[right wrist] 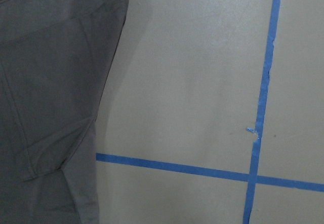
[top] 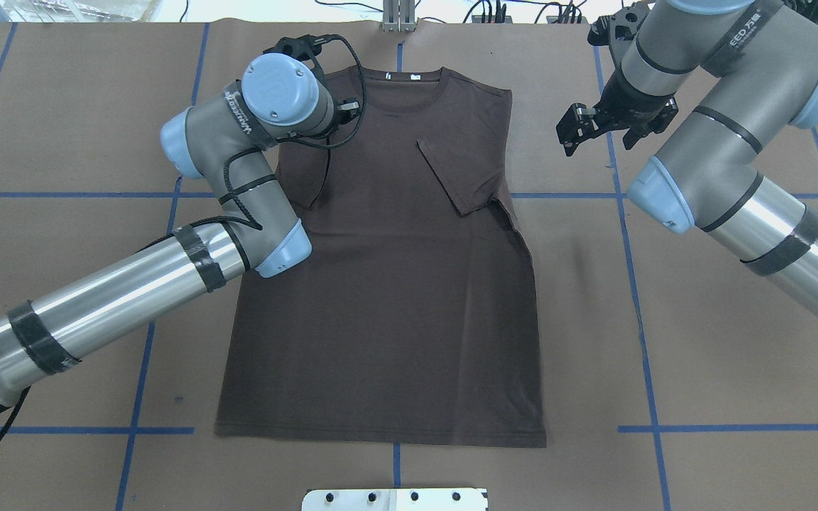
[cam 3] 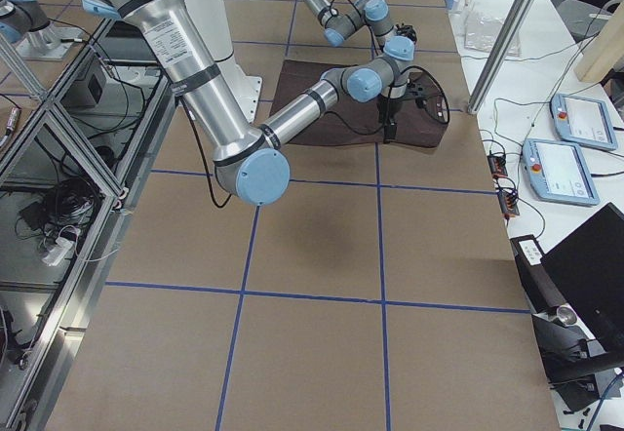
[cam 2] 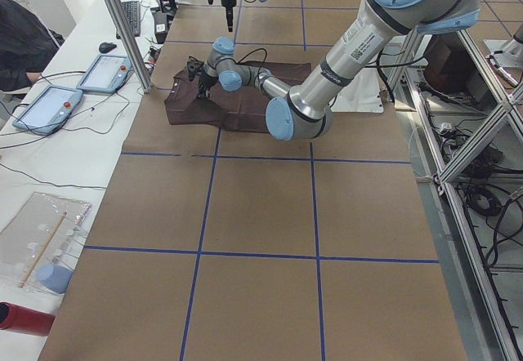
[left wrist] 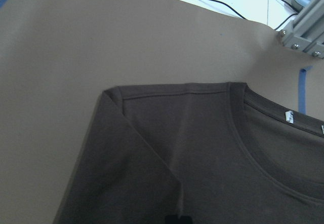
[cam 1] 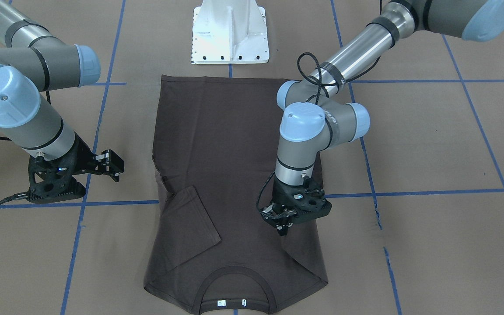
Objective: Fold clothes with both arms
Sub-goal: 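Grasp the other sleeve with the left gripper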
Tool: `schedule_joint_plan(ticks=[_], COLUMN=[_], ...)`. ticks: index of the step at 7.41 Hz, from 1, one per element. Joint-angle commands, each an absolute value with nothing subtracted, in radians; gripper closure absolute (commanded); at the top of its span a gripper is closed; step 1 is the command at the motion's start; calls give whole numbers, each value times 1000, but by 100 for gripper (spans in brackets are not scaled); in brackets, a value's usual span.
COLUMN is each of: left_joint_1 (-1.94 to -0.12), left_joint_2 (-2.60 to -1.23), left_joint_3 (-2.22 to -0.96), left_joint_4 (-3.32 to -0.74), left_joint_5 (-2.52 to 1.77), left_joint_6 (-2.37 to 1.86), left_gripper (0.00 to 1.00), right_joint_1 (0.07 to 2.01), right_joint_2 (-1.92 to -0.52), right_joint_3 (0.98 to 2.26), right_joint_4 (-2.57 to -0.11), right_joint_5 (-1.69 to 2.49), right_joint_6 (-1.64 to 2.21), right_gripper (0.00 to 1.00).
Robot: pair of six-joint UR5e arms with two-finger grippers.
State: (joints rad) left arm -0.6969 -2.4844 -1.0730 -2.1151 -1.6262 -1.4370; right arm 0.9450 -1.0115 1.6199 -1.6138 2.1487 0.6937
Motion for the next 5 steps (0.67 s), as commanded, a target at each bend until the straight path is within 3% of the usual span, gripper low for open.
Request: schedule_joint_plan(ticks=[1,2,5], left_joint_1=[-677,-664,-666], left_joint_2=[-2502,-2496,-2485], left_joint_3=[-1055,-1052,-1100], left_joint_4=[-2126,-2150,-2171], left_joint_5=[-1624,-1621,-1663], left_joint_6=[-1442,-1428,-1421], left_gripper=[77,1,0], right_joint_1=[945,943,937], right_joint_2=[-1017,-1031,-1081], right_joint_3=[1620,1620,1623], right_joint_4=[-1614,-1611,-1493], right_joint_5=[2148,2146,2146], right_joint_6=[698,698,757], right_gripper=[0,0,0])
